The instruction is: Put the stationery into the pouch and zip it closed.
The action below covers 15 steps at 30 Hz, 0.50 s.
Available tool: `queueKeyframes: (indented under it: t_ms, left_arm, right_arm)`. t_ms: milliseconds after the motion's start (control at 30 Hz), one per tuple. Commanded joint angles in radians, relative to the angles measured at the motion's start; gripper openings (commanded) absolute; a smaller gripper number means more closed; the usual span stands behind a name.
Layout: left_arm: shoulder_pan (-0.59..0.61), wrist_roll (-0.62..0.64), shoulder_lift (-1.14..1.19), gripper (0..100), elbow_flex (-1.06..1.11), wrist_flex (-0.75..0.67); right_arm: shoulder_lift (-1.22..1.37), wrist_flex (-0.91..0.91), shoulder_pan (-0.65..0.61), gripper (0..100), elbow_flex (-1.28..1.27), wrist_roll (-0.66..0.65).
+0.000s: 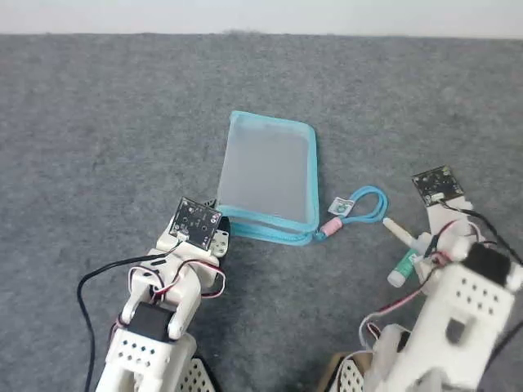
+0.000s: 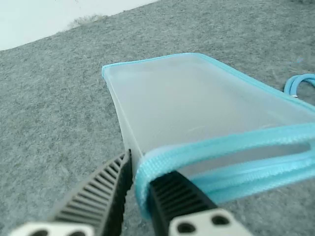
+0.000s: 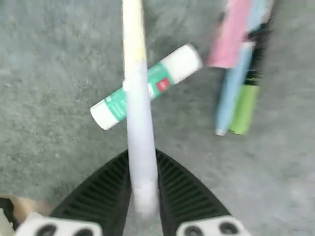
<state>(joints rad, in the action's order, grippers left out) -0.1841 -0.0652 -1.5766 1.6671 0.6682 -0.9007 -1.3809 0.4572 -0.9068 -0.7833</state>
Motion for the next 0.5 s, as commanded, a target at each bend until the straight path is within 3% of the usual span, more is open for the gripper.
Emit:
queueKeyframes:
  t_ms: [0,133,333,467]
  left_arm:
    - [-0.008,0.008,-0.017,1,-0.013,0.002]
    - [-0.006,0.008,-0.017,1,-0.013,0.005]
    - [-0.008,0.008,-0.017,1,-0.013,0.005]
    - [-0.011,0.008,-0.017,1,-0.015,0.005]
  right_arm:
    - [-0.14,-0.081,-0.002,0.6,0.095,0.005]
    - [-0.127,-0.059,0.136,0.6,0.092,-0.075]
    - [0.061,0.26,0.518,0.6,0.071,-0.187]
    - [0.248,0.294,0.553,0.6,0.072,-0.29]
